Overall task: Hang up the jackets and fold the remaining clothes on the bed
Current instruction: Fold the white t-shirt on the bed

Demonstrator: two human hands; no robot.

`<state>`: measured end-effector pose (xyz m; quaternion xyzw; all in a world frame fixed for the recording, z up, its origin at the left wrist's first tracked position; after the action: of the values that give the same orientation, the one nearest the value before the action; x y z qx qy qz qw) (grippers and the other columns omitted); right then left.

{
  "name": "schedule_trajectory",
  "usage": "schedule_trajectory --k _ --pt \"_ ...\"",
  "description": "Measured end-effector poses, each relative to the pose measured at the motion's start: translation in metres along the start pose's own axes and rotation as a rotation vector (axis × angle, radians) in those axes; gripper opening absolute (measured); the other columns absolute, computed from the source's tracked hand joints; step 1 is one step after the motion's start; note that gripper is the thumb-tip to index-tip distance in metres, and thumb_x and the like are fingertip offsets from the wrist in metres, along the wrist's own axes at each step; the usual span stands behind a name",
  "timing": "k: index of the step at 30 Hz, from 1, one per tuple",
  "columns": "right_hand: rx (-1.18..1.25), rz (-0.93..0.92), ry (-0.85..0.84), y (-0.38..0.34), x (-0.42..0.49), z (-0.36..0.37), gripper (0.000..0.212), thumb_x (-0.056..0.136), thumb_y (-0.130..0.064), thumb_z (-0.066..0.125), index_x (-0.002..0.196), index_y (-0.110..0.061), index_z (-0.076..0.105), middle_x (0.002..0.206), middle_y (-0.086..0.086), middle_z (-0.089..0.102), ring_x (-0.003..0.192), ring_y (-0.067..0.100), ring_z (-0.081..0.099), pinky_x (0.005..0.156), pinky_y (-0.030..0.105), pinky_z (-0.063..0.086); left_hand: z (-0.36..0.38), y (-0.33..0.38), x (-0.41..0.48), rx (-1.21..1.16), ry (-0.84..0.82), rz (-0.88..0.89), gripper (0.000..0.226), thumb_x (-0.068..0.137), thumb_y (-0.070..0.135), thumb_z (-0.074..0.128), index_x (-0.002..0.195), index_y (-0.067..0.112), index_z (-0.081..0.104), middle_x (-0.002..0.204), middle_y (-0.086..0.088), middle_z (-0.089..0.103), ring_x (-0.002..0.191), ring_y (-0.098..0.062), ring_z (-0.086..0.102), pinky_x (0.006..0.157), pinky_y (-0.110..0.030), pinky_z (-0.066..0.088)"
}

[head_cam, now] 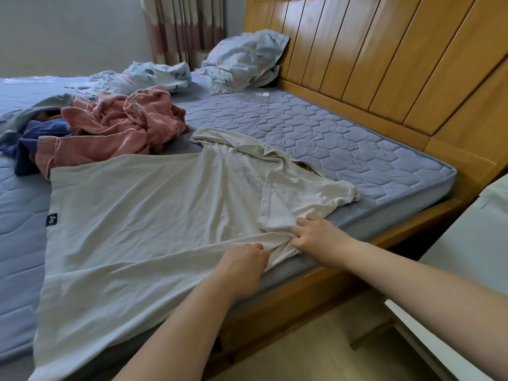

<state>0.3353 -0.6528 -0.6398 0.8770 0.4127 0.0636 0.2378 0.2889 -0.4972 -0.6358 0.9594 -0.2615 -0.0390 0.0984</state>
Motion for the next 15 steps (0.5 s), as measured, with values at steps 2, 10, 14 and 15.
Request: schedule_trajectory --k 2,10,14,15 --pt "0.030 0.030 -0.036 -0.002 0.001 -0.003 0.022 0.080 -0.003 0.055 0.095 -0.014 0.066 0.102 0.005 0.059 0.097 0.025 0.051 0.088 0.038 0.043 0.001 0.003 0.001 0.004 0.009 0.019 0.011 0.090 0.010 0.047 0.093 0.020 0.051 0.105 0.001 0.052 0.098 -0.018 0.049 0.075 -0.028 0.039" --pt "0.355 0.113 0.060 0.000 -0.006 -0.015 0.018 0.087 -0.014 0.047 0.097 -0.016 0.062 0.104 0.000 0.057 0.097 0.018 0.049 0.088 0.032 0.040 0.001 -0.002 -0.006 -0.338 -0.074 -0.024 0.013 0.091 0.018 0.053 0.091 0.018 0.066 0.102 0.003 0.066 0.098 -0.018 0.058 0.087 -0.032 0.049" --pt "0.619 0.334 0.048 0.008 0.007 0.001 0.044 0.101 -0.028 0.037 0.143 -0.018 0.038 0.151 0.002 0.034 0.140 0.021 0.028 0.115 0.042 0.021 -0.001 -0.020 0.004 -0.109 0.112 -0.104 0.039 0.102 0.035 0.035 0.139 0.028 0.044 0.152 0.005 0.036 0.141 -0.019 0.027 0.116 -0.039 0.023" --pt "0.655 0.321 -0.099 0.003 0.010 0.009 0.047 0.102 -0.034 0.033 0.147 -0.020 0.031 0.156 0.002 0.026 0.144 0.021 0.019 0.117 0.044 0.015 0.010 -0.025 0.005 -0.016 -0.023 -0.128 0.047 0.102 0.039 0.030 0.148 0.027 0.029 0.158 0.004 0.020 0.146 -0.021 0.013 0.119 -0.044 0.013"
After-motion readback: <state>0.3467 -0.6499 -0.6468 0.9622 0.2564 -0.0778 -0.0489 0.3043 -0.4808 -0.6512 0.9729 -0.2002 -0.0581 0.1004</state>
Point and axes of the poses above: each hand's wrist, its own x-axis towards the middle knuckle, its own z-axis out of the palm, y = z × x, the point moved 4 cm from there along x, towards the middle knuckle
